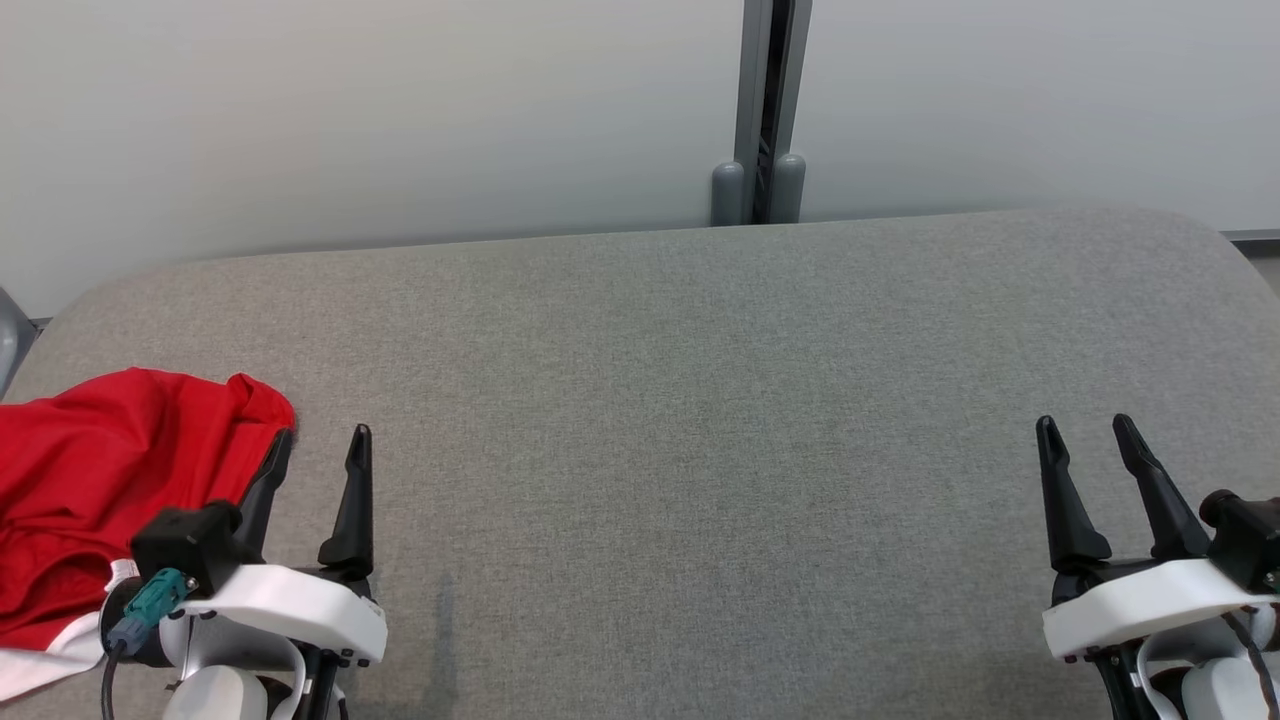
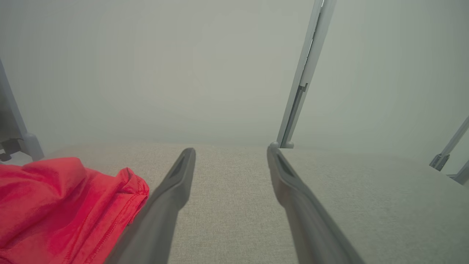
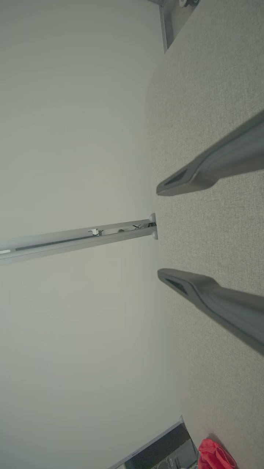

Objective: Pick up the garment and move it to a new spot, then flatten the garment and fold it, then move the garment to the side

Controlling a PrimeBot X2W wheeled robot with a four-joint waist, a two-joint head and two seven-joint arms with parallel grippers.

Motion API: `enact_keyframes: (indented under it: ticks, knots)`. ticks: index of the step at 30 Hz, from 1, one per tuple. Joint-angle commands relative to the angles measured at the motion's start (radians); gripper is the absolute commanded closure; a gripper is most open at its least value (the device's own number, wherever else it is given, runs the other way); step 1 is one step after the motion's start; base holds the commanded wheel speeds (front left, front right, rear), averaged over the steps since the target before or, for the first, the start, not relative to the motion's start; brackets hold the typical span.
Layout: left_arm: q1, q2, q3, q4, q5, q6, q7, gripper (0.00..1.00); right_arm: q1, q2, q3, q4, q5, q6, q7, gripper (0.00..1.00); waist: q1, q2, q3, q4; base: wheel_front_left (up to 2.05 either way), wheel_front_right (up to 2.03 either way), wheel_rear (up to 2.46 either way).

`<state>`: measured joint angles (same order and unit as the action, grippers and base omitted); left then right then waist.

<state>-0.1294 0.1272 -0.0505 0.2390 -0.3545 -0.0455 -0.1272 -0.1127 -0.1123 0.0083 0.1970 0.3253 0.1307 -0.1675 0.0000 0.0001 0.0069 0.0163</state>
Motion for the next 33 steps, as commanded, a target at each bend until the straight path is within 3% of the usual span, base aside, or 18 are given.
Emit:
enact_keyframes:
  ticks: [1,33]
  knots:
    - [0.000,0.011,-0.007,-0.005,0.026,0.006,-0.012,0.00,0.002,-0.004,-0.008,-0.007,-0.030,0.000,-0.002,0.00,0.0000,-0.0001,0.001,0.002,0.00,0.00,0.00]
    - [0.041,0.001,-0.070,-0.019,0.143,0.014,-0.051,0.00,0.042,0.024,-0.063,0.000,-0.165,0.000,0.020,0.00,0.0000,-0.0001,0.008,0.015,0.00,0.00,0.00]
